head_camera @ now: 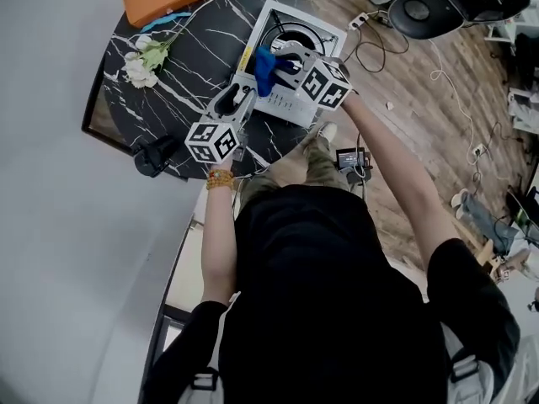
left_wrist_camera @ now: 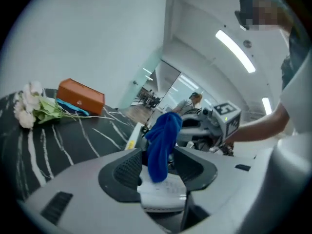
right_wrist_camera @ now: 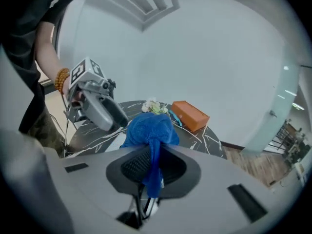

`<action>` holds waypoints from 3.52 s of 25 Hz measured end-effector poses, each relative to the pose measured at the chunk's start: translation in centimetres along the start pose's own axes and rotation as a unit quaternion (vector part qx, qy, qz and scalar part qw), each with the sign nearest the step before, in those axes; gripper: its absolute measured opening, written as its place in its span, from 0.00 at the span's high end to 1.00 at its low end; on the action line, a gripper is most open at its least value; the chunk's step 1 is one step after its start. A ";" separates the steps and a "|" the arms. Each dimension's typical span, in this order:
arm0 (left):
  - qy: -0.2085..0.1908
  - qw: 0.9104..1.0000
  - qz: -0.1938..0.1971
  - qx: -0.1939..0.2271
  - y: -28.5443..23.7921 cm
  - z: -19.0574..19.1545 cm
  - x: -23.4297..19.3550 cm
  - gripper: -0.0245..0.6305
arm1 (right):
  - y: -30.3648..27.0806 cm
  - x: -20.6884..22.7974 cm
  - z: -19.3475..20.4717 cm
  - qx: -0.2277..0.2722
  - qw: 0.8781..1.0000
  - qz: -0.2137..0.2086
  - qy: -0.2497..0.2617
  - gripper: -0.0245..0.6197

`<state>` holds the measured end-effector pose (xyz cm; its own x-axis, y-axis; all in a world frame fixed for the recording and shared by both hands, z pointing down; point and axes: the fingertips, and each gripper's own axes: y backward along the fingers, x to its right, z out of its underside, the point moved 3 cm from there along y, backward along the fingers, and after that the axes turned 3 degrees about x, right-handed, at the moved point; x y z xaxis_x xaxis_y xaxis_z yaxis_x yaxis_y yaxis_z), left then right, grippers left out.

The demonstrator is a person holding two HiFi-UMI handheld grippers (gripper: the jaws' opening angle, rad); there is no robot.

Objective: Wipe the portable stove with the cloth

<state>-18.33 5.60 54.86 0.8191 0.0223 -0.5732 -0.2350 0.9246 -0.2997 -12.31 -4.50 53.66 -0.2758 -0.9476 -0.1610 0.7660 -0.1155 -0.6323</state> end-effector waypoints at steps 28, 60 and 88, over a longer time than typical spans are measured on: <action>-0.112 0.971 -0.103 -0.185 -2.9 5.3 -6.6 0.62 | -6.7 3.5 2.0 -0.160 0.986 -0.047 -0.008 0.93; -0.207 0.943 -0.062 -0.255 -4.4 7.2 -1.6 0.66 | 8.6 -5.5 19.0 -0.238 0.951 -0.050 -0.191 0.93; 0.179 0.945 0.271 0.037 -2.4 -2.3 12.5 0.77 | 11.0 -7.6 -1.2 0.135 0.988 0.045 0.051 0.90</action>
<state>-8.73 2.84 46.66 0.3563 0.3818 -0.8528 -0.5201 0.8393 0.1585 -2.53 1.77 47.02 -0.2460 -0.9242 -0.2920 0.9135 -0.1204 -0.3886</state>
